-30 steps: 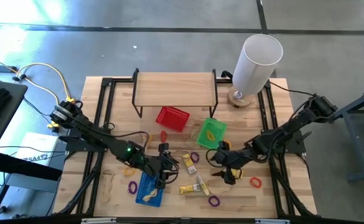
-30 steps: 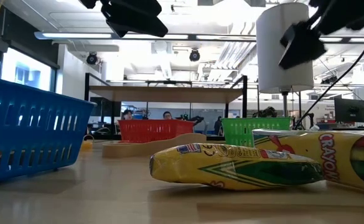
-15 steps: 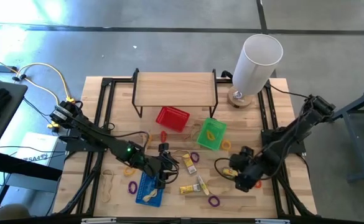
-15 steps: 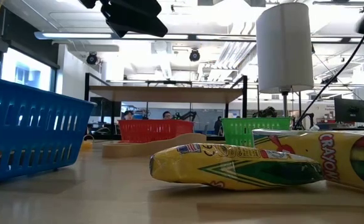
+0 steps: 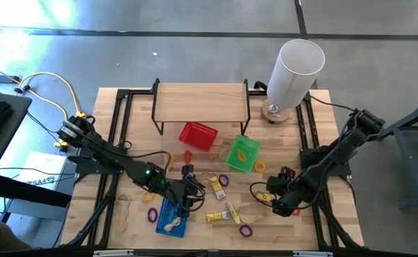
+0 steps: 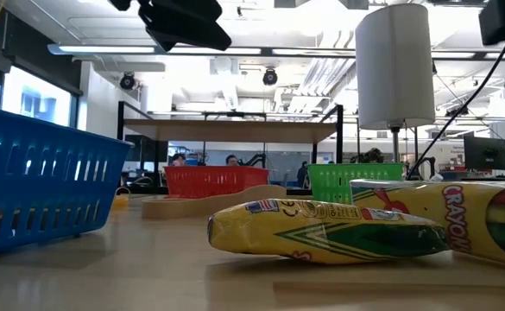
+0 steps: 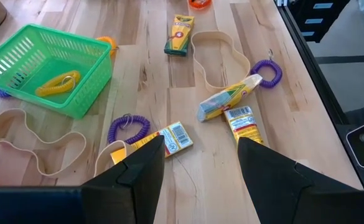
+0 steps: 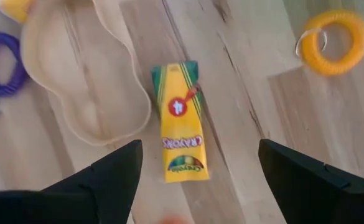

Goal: Pick & Place Office Desk Supplies
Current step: Put the yellow crayon box into the red bin

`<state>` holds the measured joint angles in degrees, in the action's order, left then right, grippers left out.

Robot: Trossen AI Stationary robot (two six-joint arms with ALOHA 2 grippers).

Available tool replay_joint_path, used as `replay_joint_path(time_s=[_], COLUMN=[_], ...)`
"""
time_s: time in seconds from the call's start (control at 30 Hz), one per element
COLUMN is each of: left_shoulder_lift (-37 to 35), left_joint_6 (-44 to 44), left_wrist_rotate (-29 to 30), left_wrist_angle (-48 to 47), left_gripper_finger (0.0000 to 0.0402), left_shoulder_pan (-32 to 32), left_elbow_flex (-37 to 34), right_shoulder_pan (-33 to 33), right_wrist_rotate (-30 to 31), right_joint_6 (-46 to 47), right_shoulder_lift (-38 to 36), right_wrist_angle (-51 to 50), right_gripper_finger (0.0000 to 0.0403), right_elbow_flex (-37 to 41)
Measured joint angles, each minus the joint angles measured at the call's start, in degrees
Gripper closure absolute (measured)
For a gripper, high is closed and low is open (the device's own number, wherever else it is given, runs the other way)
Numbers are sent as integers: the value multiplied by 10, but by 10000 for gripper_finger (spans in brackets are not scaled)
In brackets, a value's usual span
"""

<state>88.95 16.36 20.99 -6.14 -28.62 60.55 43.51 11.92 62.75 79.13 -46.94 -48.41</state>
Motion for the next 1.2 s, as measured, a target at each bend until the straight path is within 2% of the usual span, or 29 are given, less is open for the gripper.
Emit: replay_joint_path(time_s=[0.33, 0.47, 0.73, 1.2], left_shoulder_lift=[0, 0, 0, 0], left_joint_6=[1, 2, 9, 9], left_wrist_rotate=[0, 0, 0, 0], left_wrist_angle=[-1, -1, -1, 0], left_gripper_finger=[206, 206, 206, 206], left_shoulder_pan=[0, 0, 0, 0], left_elbow_flex=[0, 0, 0, 0], right_shoulder_pan=[4, 12, 33, 33], right_wrist_rotate=[-16, -17, -3, 0], right_joint_6=[22, -8, -104, -120], right_shoulder_lift=[0, 4, 64, 134], right_wrist_angle=[86, 94, 86, 101], right_gripper_finger=[94, 94, 94, 94], right_elbow_flex=[35, 35, 35, 32])
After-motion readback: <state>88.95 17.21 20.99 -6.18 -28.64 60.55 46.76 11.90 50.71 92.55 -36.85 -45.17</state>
